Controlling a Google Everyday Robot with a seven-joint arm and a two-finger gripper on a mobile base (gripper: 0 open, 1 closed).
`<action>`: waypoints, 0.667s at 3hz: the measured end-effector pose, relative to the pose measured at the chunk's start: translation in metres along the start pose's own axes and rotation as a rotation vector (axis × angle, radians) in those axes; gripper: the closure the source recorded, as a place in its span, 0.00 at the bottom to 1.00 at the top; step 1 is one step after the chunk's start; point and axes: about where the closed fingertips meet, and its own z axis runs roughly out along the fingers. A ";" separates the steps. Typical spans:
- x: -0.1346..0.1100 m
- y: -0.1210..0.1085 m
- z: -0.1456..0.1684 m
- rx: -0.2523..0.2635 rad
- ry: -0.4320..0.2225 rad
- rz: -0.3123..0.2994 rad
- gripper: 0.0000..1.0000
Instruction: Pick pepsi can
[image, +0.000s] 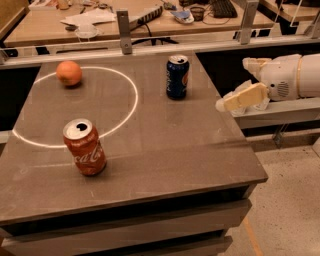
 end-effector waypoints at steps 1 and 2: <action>-0.008 -0.017 0.051 0.006 -0.076 0.029 0.00; -0.014 -0.019 0.089 -0.022 -0.100 0.022 0.00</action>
Offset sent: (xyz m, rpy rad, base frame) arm 0.0920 0.0898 -0.0339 0.1229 -0.0403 0.0465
